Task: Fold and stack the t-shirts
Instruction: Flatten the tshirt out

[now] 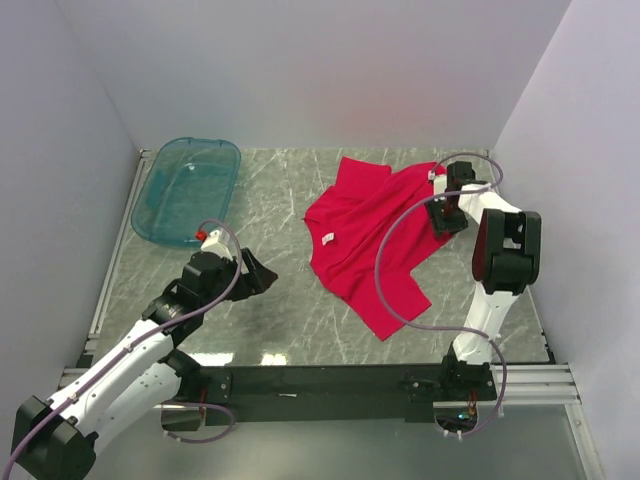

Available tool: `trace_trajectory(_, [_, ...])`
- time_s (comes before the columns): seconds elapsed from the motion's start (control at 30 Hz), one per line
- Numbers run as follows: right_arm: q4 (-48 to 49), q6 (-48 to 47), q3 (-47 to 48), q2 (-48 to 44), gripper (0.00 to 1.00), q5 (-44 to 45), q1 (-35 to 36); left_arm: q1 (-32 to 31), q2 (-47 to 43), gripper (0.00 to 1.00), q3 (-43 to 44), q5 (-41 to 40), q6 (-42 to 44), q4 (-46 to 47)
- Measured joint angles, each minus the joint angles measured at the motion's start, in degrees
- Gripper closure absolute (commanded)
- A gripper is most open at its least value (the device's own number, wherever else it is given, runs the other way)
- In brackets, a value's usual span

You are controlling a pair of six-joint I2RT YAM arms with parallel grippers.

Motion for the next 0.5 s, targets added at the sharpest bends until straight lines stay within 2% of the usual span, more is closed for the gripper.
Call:
trace_trajectory(0.1, [-0.8,0.4,1.9,1.5,0.69,0.0,0.0,0.0,-0.2,0.19,-0.5,0.4,-0.3,0.3])
trace_trajectory(0.13, [-1.1,0.7,2.1,1.6,0.8,-0.1,0.0,0.0,-0.4,0.19,-0.8,0.6,-0.3,0.5])
trace_trajectory(0.23, [-2.5,0.4,2.0,1.6,1.0,-0.5,0.0,0.0,-0.5,0.19,-1.4,0.9,-0.3,0.9])
trace_trajectory(0.37, [-2.3,-0.7,-1.2,-0.5,1.0,-1.6,-0.3,0.0,-0.5,0.19,-1.9,1.1,-0.3,1.2])
trace_trajectory(0.5, [-4.2,-3.7,-11.3,-9.6,1.0,-2.4,-0.8,0.0,-0.5,0.19,-1.9,1.2,-0.3,1.5])
